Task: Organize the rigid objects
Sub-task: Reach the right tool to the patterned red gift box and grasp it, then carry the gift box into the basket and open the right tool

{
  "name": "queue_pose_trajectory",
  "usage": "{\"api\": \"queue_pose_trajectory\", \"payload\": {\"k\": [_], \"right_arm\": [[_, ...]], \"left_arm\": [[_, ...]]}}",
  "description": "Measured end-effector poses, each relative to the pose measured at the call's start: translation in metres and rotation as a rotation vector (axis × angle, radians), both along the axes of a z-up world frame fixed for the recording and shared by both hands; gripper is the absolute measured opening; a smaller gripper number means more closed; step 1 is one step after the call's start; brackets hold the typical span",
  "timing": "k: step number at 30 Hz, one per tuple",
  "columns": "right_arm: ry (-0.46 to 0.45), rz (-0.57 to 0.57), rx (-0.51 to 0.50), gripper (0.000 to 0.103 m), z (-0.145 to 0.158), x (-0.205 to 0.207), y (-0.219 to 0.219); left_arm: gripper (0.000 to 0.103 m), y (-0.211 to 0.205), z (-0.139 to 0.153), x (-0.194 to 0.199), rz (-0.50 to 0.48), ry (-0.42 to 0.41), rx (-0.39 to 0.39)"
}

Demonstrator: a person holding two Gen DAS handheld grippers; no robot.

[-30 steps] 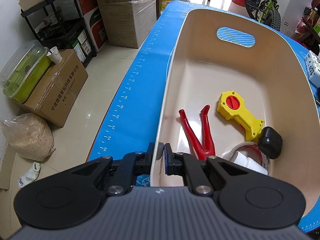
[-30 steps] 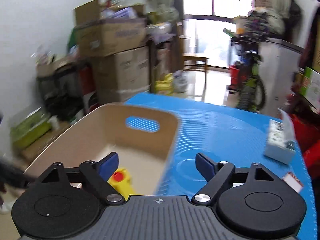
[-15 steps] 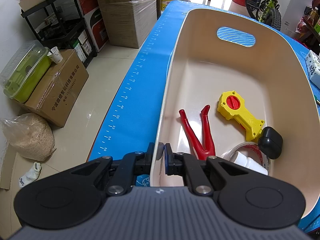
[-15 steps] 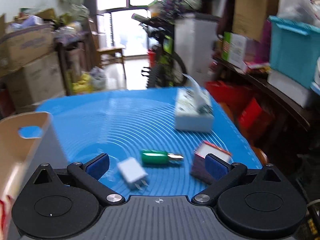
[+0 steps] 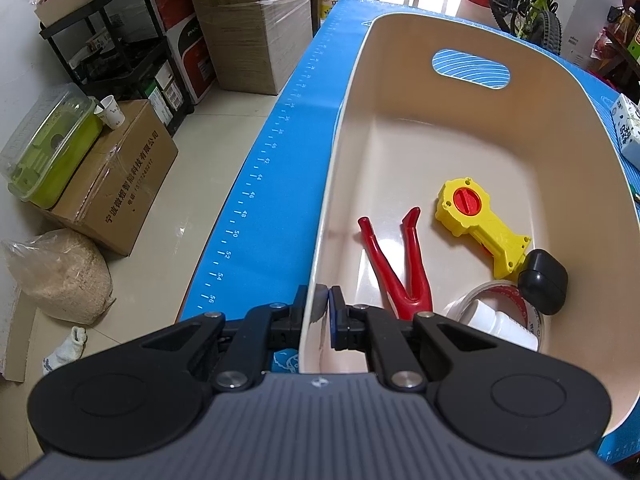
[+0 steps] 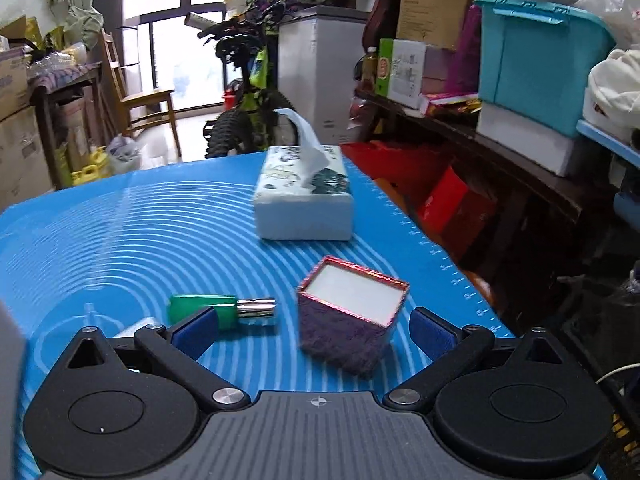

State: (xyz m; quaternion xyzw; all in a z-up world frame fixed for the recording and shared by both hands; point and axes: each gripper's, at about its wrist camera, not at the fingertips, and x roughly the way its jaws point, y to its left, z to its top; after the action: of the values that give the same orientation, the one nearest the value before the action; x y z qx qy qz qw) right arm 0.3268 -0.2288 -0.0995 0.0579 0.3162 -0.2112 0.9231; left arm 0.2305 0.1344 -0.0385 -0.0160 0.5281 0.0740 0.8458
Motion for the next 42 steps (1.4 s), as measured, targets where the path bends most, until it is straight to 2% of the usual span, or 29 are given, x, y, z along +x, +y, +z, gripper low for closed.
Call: {"api": "queue_pose_trajectory", "payload": {"k": [8,14,15,16,24,35,42], "right_arm": [[-0.035,-0.049,-0.007,0.100,-0.007,0.007,-0.003],[-0.022,-0.085,-0.011,0.080,-0.013,0.014,-0.010],[-0.019,-0.093,-0.006,0.070,-0.014,0.014,-0.013],[-0.016,-0.100,0.002,0.066,-0.014,0.013,-0.016],[-0.033,-0.099,0.056,0.066,-0.002,0.004,-0.024],[-0.165,-0.005,0.052,0.066,0.056,-0.021,-0.002],[-0.273,0.102,0.053,0.066,0.094,-0.036,0.033]], "left_arm": [[0.012,0.000,0.001,0.001,-0.011,0.003,0.006],[0.012,-0.002,0.002,0.003,-0.008,0.003,0.016],[0.012,-0.002,0.002,0.003,-0.008,0.003,0.017],[0.012,-0.002,0.002,0.003,-0.009,0.004,0.018],[0.012,-0.001,0.002,0.003,-0.007,0.004,0.018],[0.012,-0.003,0.002,0.002,0.002,-0.001,0.021],[0.012,-0.001,0.003,0.002,0.000,-0.002,0.030]]}}
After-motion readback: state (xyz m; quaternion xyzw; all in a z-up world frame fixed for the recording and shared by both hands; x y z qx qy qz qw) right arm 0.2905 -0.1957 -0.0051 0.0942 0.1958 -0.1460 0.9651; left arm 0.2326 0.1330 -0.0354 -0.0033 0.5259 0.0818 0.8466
